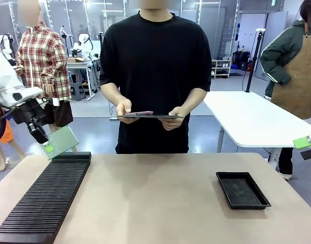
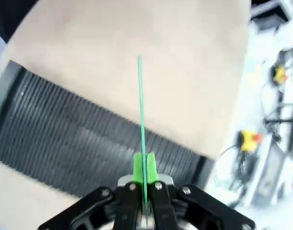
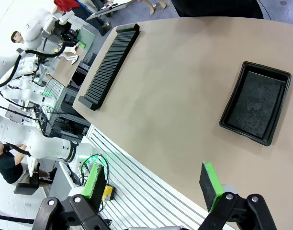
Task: Inspect the PCB.
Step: Pick up the Blank PCB and present it to the human.
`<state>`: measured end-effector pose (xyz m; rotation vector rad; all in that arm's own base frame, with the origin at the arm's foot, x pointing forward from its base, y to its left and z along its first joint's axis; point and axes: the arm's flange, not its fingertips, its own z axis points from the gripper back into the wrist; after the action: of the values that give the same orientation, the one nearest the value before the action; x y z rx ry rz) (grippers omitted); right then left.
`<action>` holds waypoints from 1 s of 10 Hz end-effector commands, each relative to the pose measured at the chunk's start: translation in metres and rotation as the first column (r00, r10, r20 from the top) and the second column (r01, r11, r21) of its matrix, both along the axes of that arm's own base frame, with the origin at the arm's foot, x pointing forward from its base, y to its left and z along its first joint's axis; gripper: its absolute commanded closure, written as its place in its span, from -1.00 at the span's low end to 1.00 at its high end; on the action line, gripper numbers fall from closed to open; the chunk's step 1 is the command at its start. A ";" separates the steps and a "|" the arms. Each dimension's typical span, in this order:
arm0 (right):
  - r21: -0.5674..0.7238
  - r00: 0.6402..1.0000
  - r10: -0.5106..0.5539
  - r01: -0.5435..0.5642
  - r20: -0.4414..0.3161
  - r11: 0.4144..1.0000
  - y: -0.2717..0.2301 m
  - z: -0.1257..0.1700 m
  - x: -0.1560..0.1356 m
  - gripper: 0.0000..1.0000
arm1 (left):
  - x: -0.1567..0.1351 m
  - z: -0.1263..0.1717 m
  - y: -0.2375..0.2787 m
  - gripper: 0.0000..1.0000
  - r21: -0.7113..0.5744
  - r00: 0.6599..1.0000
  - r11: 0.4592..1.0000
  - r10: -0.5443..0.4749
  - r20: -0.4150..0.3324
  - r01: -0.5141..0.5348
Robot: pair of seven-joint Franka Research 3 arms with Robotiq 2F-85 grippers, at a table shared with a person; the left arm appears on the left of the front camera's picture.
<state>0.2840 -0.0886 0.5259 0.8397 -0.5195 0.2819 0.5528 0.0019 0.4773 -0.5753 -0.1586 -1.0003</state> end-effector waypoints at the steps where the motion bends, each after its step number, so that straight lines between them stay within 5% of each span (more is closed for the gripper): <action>1: 0.014 1.000 0.010 -0.010 0.016 1.000 -0.001 0.000 0.001 -1.00 | -0.018 -0.018 0.008 1.00 -0.232 0.972 0.945 0.214 -0.094 -0.230; 3: 0.014 1.000 0.010 -0.010 0.016 1.000 -0.001 0.000 0.001 -1.00 | -0.013 -0.036 0.007 1.00 -0.423 0.962 0.866 0.209 -0.175 -0.266; 5: 0.014 1.000 0.010 -0.010 0.016 1.000 -0.001 0.000 0.001 -1.00 | 0.000 -0.059 -0.008 1.00 -0.503 0.993 0.861 0.016 -0.117 -0.073; 10: 0.014 1.000 0.010 -0.010 0.016 1.000 -0.001 0.000 0.001 -1.00 | 0.031 -0.102 -0.027 1.00 -0.670 0.992 0.742 -0.106 -0.070 0.032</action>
<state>0.2837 -0.0890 0.5261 0.8394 -0.5204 0.2809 0.5714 -0.0280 0.3742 -1.2175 -0.3922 -0.9471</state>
